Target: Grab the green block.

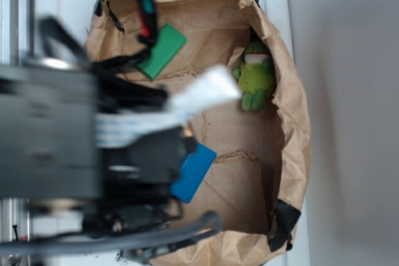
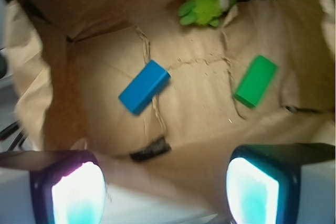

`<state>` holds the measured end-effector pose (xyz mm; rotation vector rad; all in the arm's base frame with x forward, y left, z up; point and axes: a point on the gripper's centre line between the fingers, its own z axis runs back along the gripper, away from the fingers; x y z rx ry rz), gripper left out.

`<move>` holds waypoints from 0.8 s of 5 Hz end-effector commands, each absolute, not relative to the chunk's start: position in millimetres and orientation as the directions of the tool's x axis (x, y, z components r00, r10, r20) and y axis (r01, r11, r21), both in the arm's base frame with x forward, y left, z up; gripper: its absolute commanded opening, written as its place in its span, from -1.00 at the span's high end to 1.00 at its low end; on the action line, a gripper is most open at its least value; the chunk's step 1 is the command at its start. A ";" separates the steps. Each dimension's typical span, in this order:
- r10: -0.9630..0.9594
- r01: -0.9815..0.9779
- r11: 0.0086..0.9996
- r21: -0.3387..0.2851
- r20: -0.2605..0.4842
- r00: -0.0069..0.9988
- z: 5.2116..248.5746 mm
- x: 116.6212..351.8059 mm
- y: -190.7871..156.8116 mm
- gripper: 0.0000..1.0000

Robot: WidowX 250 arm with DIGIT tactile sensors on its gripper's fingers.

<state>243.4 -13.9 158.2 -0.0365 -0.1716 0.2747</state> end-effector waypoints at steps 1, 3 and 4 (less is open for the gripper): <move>0.457 -0.449 0.890 -0.085 0.195 0.868 124.9 282.4 37.4 -1.00; 0.486 -0.474 0.874 -0.106 0.151 0.861 106.6 284.0 65.9 -1.00; 0.474 -0.464 0.880 -0.099 0.156 0.866 102.8 285.2 70.1 -1.00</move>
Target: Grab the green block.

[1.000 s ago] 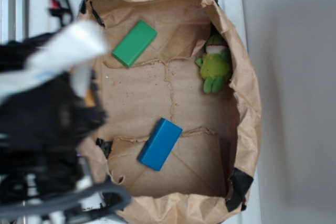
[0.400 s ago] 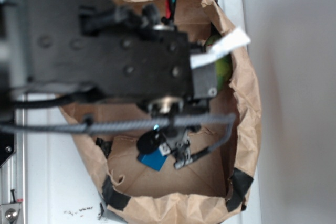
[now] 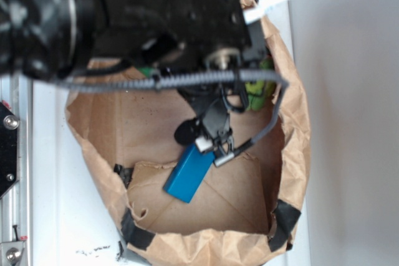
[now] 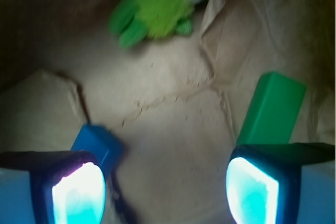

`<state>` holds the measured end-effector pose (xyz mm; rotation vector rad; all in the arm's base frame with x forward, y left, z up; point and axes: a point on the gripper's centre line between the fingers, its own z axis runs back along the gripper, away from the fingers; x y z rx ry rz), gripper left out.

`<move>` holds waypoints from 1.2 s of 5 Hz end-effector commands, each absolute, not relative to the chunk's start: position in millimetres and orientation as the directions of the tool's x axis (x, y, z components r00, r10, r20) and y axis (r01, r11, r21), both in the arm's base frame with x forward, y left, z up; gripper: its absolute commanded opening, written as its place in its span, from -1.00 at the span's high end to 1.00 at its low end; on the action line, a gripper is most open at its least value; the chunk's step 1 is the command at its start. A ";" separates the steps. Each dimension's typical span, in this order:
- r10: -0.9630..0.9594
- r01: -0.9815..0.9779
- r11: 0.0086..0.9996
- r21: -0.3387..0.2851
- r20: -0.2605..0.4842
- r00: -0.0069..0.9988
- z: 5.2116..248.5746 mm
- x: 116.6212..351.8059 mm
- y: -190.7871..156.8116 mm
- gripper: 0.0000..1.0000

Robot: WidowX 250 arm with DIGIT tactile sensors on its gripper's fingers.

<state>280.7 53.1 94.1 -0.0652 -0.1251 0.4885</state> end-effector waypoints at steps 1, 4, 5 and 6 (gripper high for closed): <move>0.486 -0.483 0.874 -0.054 0.142 0.862 98.0 285.7 77.7 -1.00; 0.458 -0.460 0.888 -0.024 0.138 0.878 100.6 283.0 84.2 -1.00; 0.458 -0.460 0.888 -0.024 0.138 0.878 100.6 283.0 84.2 -1.00; 0.516 -0.512 0.856 -0.072 0.147 0.844 98.4 270.1 91.6 -1.00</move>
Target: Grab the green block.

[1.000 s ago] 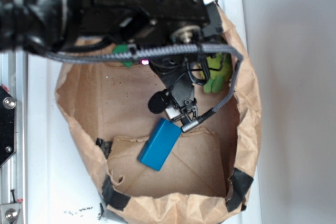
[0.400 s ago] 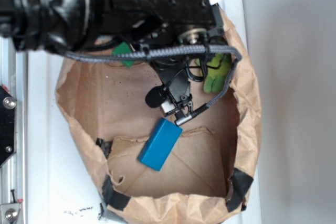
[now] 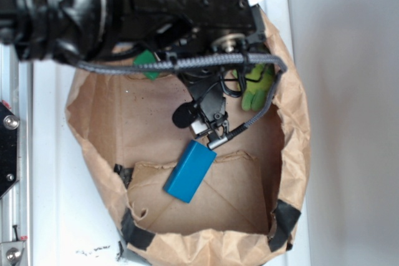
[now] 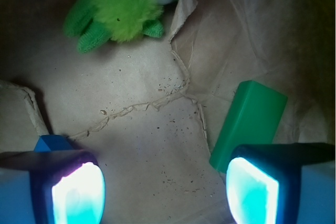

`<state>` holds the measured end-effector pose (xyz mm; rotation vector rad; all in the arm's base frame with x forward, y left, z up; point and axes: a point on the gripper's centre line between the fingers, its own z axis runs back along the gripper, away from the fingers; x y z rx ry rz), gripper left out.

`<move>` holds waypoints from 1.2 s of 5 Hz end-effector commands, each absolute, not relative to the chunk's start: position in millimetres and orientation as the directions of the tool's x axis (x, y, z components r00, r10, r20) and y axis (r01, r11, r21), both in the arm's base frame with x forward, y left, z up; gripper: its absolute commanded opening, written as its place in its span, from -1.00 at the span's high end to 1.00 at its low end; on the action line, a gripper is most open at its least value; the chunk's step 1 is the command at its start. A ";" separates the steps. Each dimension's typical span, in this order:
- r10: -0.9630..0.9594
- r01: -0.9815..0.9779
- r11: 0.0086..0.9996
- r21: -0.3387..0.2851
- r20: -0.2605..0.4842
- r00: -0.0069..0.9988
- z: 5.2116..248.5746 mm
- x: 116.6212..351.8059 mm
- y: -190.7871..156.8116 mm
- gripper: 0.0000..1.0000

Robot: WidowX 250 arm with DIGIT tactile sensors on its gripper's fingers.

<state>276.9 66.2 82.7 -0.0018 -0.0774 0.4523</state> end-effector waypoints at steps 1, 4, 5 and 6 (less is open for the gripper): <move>0.537 -0.532 0.844 -0.076 0.103 0.837 105.1 256.8 120.8 -1.00; 0.591 -0.588 0.805 -0.075 0.034 0.806 108.0 239.7 138.1 -1.00; 0.628 -0.621 0.778 -0.096 0.075 0.775 91.2 249.3 135.3 -1.00; 0.675 -0.666 0.736 -0.122 0.057 0.735 88.7 263.5 136.8 -1.00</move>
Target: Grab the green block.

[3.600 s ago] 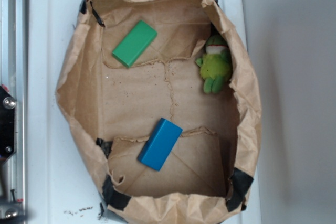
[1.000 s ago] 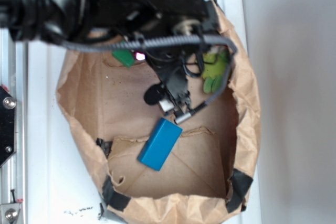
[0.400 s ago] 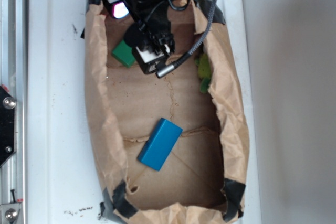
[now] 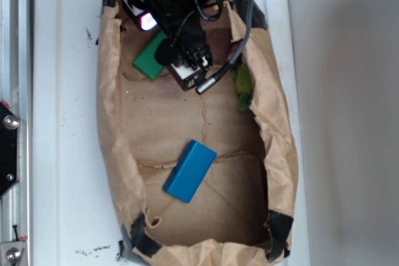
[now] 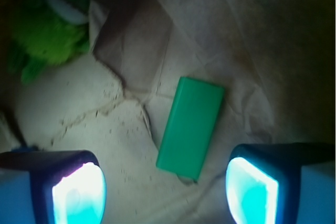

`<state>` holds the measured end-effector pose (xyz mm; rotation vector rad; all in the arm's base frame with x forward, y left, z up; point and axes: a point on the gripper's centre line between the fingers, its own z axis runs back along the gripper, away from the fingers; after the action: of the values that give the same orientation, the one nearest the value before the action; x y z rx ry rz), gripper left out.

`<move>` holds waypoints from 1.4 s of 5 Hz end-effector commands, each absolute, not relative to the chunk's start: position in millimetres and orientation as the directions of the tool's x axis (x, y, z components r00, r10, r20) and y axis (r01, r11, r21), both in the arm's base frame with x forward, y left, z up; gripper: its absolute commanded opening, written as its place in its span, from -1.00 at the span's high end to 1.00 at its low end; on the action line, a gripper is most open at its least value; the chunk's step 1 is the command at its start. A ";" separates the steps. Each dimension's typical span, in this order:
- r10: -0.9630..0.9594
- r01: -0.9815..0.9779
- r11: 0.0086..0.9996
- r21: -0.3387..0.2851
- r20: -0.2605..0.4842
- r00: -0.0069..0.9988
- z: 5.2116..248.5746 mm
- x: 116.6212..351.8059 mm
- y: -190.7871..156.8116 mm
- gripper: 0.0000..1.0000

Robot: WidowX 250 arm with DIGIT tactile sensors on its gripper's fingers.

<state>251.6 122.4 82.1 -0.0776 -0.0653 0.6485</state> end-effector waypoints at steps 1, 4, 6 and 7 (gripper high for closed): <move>0.772 -0.766 0.626 -0.147 -0.024 0.635 85.3 278.8 135.6 -1.00; 0.788 -0.784 0.615 -0.092 0.022 0.615 70.1 282.8 135.8 -1.00; 0.757 -0.759 0.651 -0.002 0.082 0.648 39.1 273.6 139.0 -1.00; 0.718 -0.721 0.690 0.058 0.071 0.693 41.3 261.7 136.9 -1.00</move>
<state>262.1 128.3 29.3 0.0780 -0.0016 0.8055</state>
